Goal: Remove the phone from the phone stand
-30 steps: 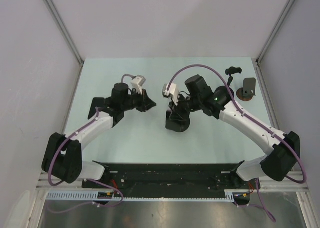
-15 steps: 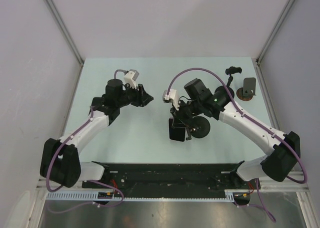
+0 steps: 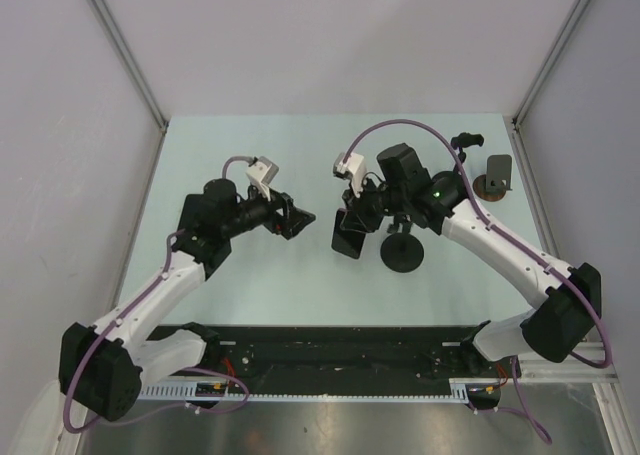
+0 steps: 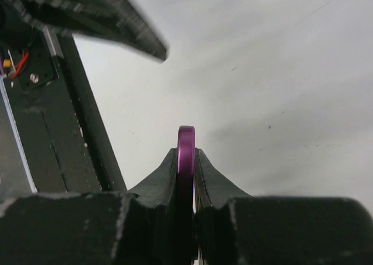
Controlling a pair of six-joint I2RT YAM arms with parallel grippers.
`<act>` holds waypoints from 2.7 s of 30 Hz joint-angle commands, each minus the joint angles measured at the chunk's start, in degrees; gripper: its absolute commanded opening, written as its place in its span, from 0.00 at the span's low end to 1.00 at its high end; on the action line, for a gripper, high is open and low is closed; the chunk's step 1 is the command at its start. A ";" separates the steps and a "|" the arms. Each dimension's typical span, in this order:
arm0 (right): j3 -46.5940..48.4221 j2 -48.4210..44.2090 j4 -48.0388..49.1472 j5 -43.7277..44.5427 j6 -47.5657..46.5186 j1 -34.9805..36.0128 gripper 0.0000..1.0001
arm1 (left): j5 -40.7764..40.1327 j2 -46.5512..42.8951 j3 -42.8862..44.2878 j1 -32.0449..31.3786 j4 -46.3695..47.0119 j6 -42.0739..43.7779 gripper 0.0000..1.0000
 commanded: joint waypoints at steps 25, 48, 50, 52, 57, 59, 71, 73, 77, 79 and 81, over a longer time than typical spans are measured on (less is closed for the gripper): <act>0.56 -6.07 16.72 -1.28 25.20 0.61 0.00 | -31.07 -10.78 -1.33 -25.51 1.83 20.01 1.00; 0.56 -3.43 19.18 -0.58 29.15 1.58 0.00 | -31.87 -7.27 0.70 -31.05 5.61 16.50 1.00; 0.56 -3.26 19.45 -0.58 29.68 1.32 0.00 | -32.48 -6.57 1.31 -31.14 5.61 15.62 1.00; 0.56 -2.91 19.54 -0.40 30.21 1.32 0.00 | -33.45 -5.60 2.01 -31.23 5.61 14.65 1.00; 0.56 -2.46 19.10 0.12 31.00 1.58 0.00 | -36.79 -3.75 2.98 -32.02 5.61 13.24 1.00; 0.56 -2.55 18.83 0.56 31.26 1.76 0.00 | -39.33 -3.05 2.89 -32.37 5.61 13.24 1.00; -0.40 -2.29 18.92 2.59 33.20 1.58 0.00 | -45.41 -0.68 3.60 -32.81 3.33 12.45 0.49; -0.41 -2.02 19.10 2.76 33.63 1.41 0.05 | -46.37 -0.68 3.68 -32.72 3.15 12.37 0.29; -0.58 -2.37 19.18 3.03 33.99 0.53 0.52 | -48.31 -0.59 3.95 -32.72 2.01 12.54 0.16; -0.67 -3.25 19.10 3.99 33.90 -0.44 0.65 | -49.53 0.11 4.30 -32.72 0.87 12.89 0.10; -1.02 -4.04 19.18 5.22 33.90 -1.49 0.78 | -50.24 0.73 4.39 -32.64 0.25 13.42 0.06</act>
